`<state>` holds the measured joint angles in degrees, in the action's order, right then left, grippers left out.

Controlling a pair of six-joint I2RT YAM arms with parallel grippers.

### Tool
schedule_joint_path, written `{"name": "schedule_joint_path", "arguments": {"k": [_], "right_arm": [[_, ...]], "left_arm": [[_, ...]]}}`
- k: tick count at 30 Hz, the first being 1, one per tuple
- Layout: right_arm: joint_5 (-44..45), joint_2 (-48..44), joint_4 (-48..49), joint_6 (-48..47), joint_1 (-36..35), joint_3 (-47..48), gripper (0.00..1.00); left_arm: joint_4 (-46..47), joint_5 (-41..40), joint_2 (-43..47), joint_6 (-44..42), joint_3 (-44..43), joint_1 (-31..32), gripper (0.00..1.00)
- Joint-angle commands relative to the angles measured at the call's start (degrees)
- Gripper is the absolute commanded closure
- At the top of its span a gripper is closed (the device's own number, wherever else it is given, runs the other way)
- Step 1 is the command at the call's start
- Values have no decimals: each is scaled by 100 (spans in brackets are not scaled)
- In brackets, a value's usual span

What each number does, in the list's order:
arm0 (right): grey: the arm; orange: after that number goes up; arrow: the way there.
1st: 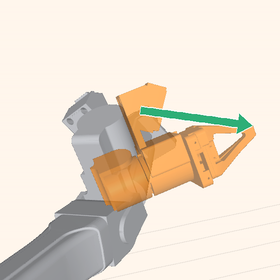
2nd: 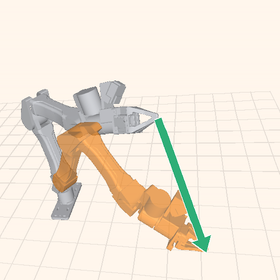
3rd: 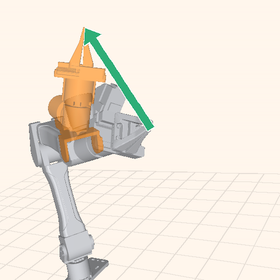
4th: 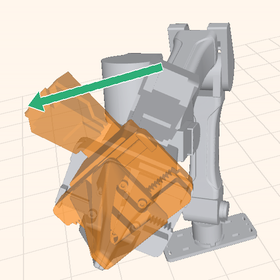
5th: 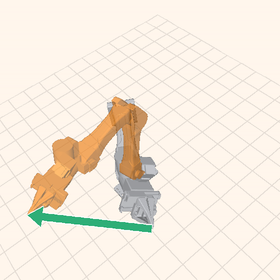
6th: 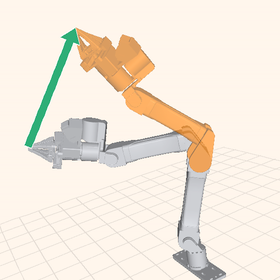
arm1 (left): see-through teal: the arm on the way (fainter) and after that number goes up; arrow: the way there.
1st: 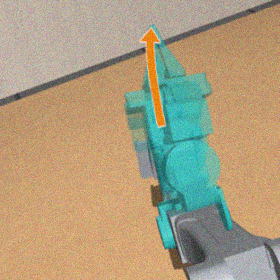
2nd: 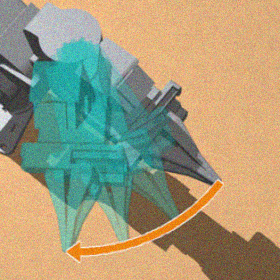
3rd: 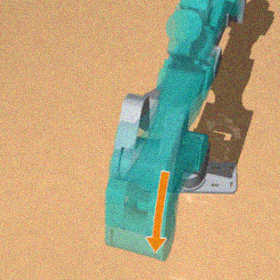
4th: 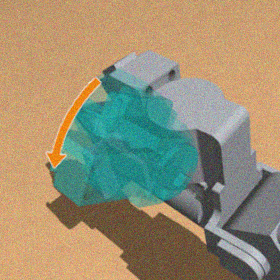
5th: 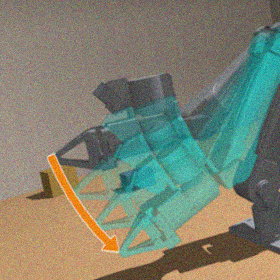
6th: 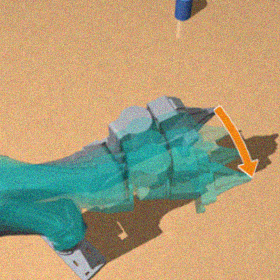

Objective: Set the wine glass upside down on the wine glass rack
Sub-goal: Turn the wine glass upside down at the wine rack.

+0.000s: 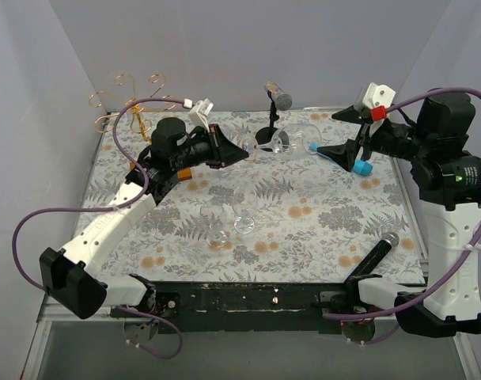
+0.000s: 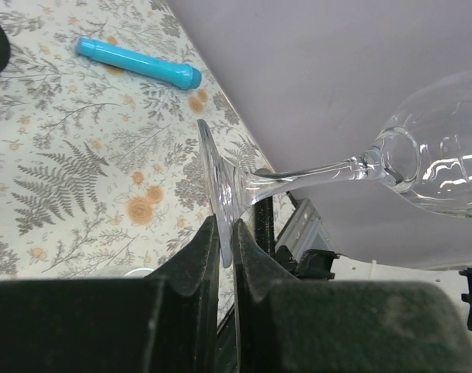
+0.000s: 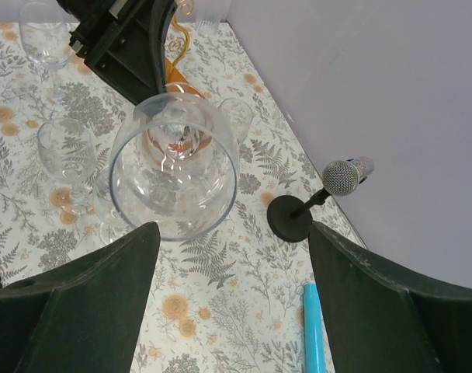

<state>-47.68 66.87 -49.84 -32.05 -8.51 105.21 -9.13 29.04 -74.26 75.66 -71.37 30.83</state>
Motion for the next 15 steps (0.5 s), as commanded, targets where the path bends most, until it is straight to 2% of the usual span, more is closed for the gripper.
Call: {"name": "schedule_joint_path", "arguments": {"k": [1, 8, 15], "right_arm": [[-311, -192, -262, -266, 157, 35, 15], [-716, -315, -675, -582, 245, -9, 15], [-742, -464, -948, -688, 324, -36, 14]], "left_arm": [[-273, -425, 508, -314, -342, -112, 100], [-757, -820, 579, -692, -553, -209, 100], [-1345, -1259, 693, -1649, -930, -218, 100]]}}
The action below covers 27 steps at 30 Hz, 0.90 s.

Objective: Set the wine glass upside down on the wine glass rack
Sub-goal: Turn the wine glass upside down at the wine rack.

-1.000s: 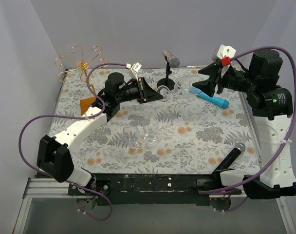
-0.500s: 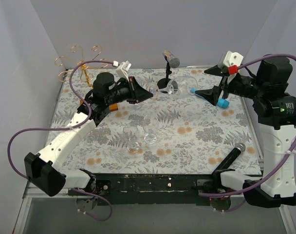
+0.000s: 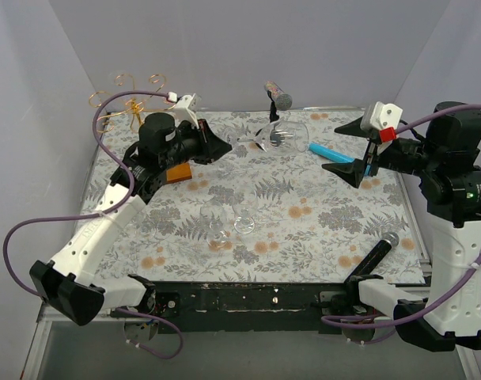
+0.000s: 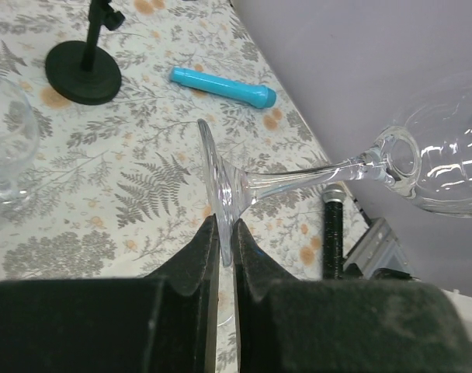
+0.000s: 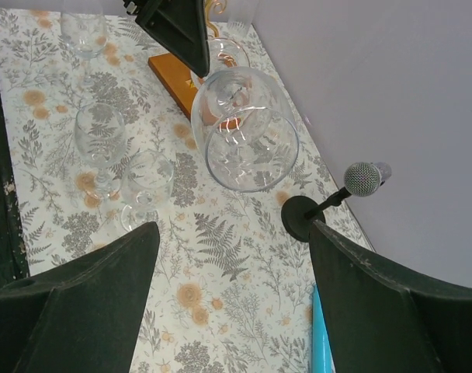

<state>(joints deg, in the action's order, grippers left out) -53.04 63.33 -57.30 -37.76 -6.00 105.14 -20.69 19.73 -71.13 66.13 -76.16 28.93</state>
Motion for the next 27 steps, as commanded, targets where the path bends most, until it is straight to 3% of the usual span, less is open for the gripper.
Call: {"name": "schedule_joint_path", "arguments": {"k": [1, 16, 27], "right_arm": [[-251, -110, -229, -100, 125, -38, 14], [-1165, 100, 16, 629, 925, 244, 14], [-1033, 460, 552, 1156, 934, 86, 14]], "left_arm": [[-268, -390, 372, -828, -522, -28, 100], [-129, -1023, 179, -2595, -1252, 7, 100], [372, -1893, -357, -3852, -1357, 912, 100]]}}
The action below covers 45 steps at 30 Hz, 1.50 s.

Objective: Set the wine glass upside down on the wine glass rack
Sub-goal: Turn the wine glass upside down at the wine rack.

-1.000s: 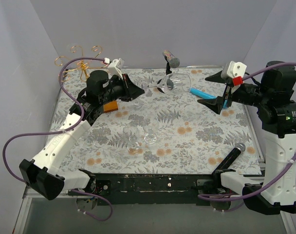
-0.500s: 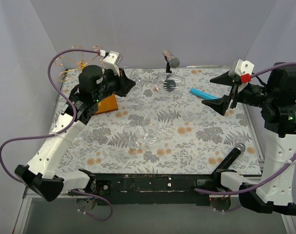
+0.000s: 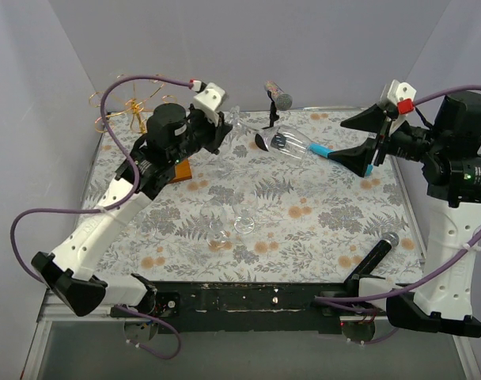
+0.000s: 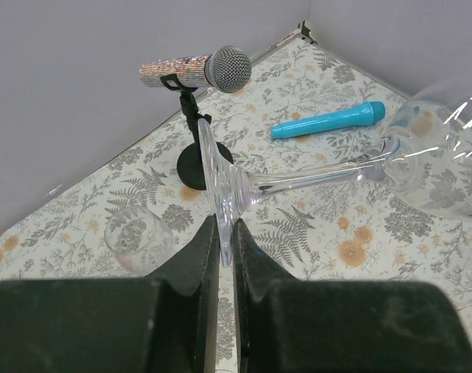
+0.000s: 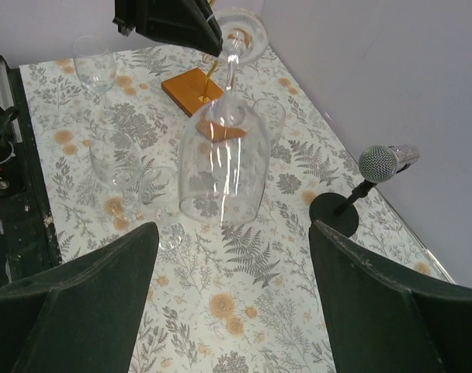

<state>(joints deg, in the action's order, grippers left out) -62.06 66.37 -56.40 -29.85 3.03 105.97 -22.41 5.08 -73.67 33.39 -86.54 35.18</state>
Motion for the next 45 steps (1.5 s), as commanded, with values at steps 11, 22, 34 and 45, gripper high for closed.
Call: {"name": "schedule_joint_path", "arguments": {"k": [11, 22, 34, 45], "right_arm": [[-658, 736, 1070, 1068, -284, -358, 15], [-570, 1010, 1228, 1025, -839, -771, 16], [-1158, 746, 1394, 989, -365, -525, 15], [-2829, 367, 12945, 10057, 620, -3687, 19]], "left_arm": [[1642, -1404, -315, -2501, 40, 1579, 100], [2830, -1852, -324, -4682, 885, 2432, 100], [2506, -2880, 248, -5535, 806, 2345, 100], [1469, -3900, 196, -5615, -239, 1738, 100]]}}
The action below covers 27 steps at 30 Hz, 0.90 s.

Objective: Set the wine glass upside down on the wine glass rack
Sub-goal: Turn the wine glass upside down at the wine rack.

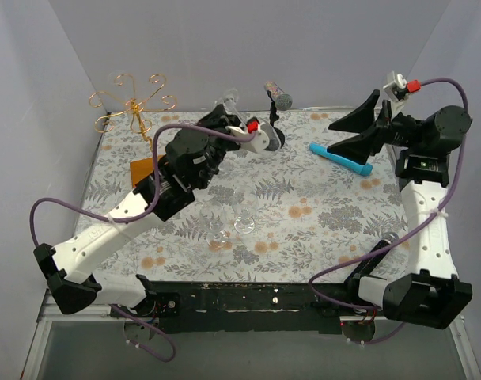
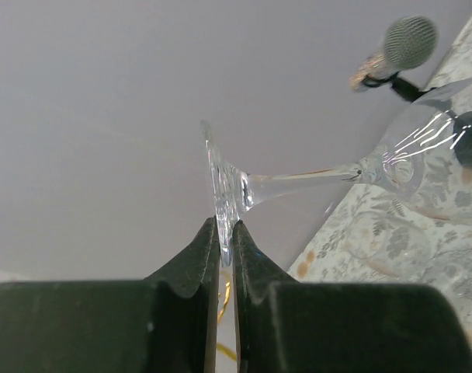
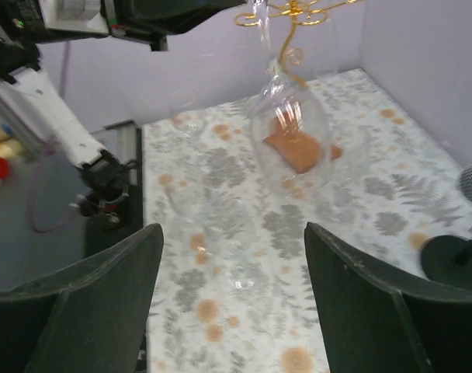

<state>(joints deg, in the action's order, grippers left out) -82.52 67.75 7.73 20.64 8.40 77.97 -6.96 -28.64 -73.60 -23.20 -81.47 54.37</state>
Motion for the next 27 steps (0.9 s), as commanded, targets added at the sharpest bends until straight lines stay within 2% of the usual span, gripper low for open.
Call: {"name": "schedule_joint_path", "arguments": {"k": [1, 3, 4, 12, 16, 22, 27], "right_arm": [[-861, 439, 7523, 5942, 91, -881, 19], [-1055, 914, 9684, 7778, 126, -601, 20], [-1169, 1107, 10034, 8127, 126, -443, 21], [-1109, 1329, 10047, 8104, 118, -459, 24], [-1082, 1426, 10047, 8306, -180, -169, 27], [-1003, 1618, 10047, 8807, -1226, 875, 28], [-1020, 2154, 10038, 9334, -1745, 2262, 28]], "left_arm": [[-112, -580, 128, 70, -869, -207, 100], [-235, -625, 5, 166, -1089, -260, 100], [-270, -642, -57, 202, -1160, -286, 100], [-525, -405, -347, 492, -1608, -629, 100], [-736, -239, -400, 790, -1697, -629, 100], [-807, -168, -225, 993, -1512, -638, 100], [-947, 69, 30, 1300, -1512, -638, 100]]}}
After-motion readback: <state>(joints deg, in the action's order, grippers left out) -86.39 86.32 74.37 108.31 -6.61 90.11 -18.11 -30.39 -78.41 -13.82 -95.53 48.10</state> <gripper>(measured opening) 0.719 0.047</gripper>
